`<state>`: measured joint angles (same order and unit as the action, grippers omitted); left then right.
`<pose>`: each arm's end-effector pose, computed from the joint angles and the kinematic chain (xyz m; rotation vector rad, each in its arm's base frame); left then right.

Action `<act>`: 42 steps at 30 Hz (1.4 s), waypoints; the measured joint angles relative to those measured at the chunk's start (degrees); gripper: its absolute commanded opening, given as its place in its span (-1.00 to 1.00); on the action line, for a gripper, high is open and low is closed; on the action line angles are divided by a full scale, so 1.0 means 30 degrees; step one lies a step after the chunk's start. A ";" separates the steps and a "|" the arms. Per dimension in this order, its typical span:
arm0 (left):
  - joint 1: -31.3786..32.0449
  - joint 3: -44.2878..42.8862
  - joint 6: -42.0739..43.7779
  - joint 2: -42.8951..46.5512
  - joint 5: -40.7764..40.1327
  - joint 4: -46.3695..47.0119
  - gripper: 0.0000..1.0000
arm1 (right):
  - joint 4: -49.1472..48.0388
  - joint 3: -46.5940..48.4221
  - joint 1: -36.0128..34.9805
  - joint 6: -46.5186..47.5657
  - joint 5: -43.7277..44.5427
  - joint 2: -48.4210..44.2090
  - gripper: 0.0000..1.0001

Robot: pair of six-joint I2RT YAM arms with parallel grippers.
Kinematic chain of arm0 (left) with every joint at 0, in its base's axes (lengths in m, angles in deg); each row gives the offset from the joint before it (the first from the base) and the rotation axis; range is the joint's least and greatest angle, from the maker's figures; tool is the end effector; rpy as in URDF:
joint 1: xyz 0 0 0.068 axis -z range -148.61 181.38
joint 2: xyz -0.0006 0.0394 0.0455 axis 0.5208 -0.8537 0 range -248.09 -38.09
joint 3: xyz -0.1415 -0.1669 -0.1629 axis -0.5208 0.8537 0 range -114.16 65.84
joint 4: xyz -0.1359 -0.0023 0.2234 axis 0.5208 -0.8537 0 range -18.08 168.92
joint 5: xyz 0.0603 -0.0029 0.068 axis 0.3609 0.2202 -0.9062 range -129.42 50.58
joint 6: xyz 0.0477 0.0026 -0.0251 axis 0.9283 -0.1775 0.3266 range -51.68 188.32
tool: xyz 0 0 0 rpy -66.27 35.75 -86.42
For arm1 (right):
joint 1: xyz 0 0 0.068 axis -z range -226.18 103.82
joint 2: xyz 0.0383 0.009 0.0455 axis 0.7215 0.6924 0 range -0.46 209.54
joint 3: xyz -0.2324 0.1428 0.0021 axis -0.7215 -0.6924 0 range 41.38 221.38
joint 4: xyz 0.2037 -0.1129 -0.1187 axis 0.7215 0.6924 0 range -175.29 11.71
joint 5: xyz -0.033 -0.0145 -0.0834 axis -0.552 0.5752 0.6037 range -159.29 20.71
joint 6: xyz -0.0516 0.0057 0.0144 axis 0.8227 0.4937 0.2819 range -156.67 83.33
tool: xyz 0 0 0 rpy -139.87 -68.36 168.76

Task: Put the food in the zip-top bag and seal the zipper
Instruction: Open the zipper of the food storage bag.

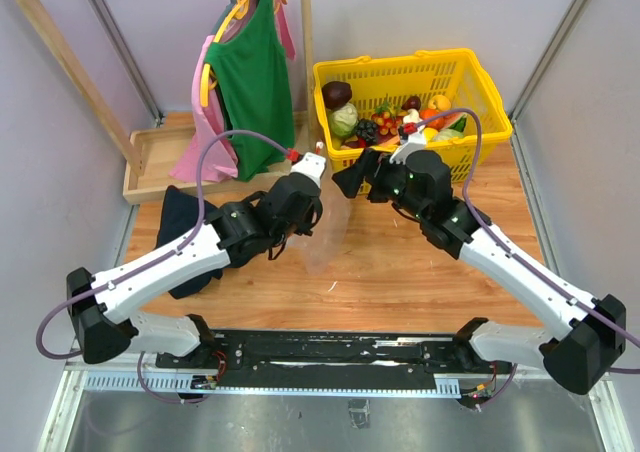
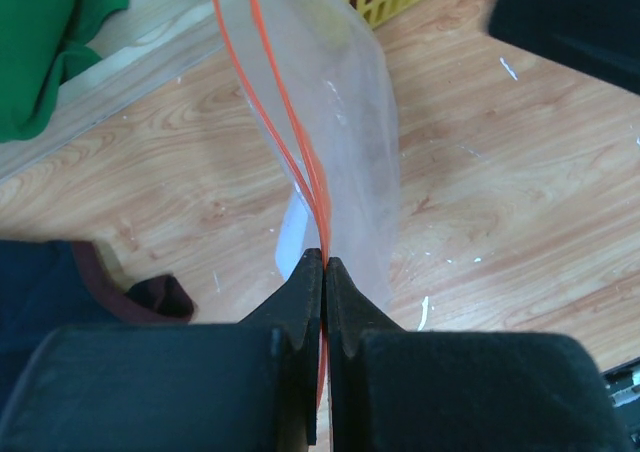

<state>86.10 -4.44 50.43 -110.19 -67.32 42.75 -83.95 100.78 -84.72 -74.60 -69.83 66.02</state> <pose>0.1689 -0.2097 0.3519 0.4291 2.1087 -0.1894 0.2137 0.1707 0.3688 -0.0170 1.8222 0.9800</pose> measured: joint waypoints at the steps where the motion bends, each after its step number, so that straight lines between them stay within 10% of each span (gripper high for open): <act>1: 0.0226 0.0000 -0.0015 -0.0124 -0.0087 0.0007 -0.99 | -0.0095 0.0000 0.0000 -0.0211 0.0007 0.0153 0.97; 35: 0.1734 -0.0044 -0.0153 -0.1377 -0.0306 0.0182 -0.99 | -0.0998 0.0619 0.0000 -0.2310 -0.2681 0.4175 -0.31; 42: 0.1734 -0.0044 -0.0189 -0.1377 -0.0182 0.0313 -0.99 | -0.0211 0.0896 -0.0007 -0.2106 -0.2397 0.4656 -0.25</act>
<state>91.31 -4.57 49.87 -114.32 -67.87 43.69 -84.58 103.47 -84.74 -80.92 -77.02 79.98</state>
